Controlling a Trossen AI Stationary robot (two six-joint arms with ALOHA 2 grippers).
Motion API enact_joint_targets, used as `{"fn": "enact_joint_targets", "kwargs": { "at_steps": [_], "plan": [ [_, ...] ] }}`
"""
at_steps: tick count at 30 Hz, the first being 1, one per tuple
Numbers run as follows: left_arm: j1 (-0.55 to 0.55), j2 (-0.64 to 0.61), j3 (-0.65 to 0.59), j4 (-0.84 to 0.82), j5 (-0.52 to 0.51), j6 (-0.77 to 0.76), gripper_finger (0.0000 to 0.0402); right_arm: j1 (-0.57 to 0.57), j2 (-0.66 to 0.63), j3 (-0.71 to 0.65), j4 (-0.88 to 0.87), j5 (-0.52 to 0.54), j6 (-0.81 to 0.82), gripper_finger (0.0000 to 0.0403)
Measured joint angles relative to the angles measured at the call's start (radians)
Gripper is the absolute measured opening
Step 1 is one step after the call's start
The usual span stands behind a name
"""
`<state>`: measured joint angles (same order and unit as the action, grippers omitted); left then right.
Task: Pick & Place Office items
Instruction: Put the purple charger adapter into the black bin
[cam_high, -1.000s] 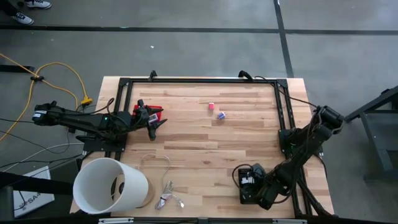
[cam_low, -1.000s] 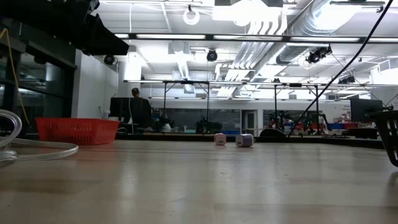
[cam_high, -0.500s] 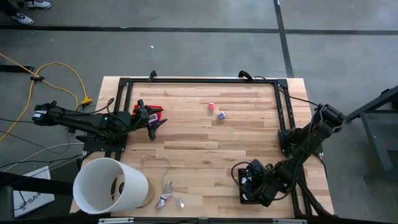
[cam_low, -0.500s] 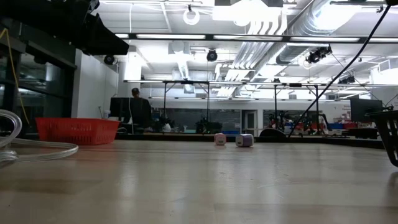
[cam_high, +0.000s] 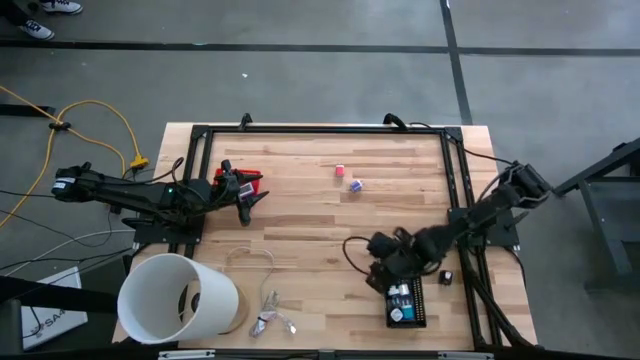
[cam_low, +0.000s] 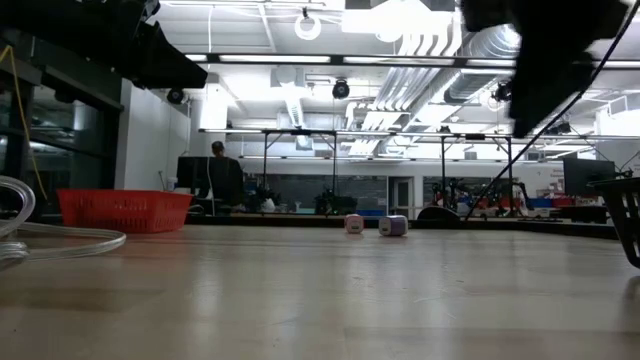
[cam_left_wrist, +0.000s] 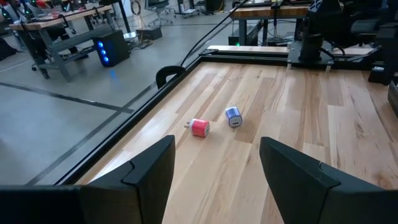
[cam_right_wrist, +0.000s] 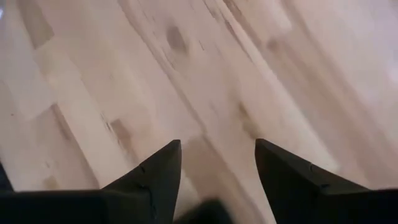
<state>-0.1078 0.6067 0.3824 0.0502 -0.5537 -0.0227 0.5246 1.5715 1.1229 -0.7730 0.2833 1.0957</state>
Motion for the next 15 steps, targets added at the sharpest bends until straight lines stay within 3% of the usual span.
{"fn": "enact_joint_targets", "kwargs": {
  "at_steps": [7,15],
  "plan": [
    [0.0,0.0,0.0,0.0,0.0,0.0,0.0227,-0.132,0.0,0.0,0.078,-0.058,-0.346,0.0191],
    [0.0,0.0,0.0,0.0,0.0,0.0,0.0227,-0.279,0.001,0.0,0.088,-0.112,-0.546,0.0191]
  ]
}}
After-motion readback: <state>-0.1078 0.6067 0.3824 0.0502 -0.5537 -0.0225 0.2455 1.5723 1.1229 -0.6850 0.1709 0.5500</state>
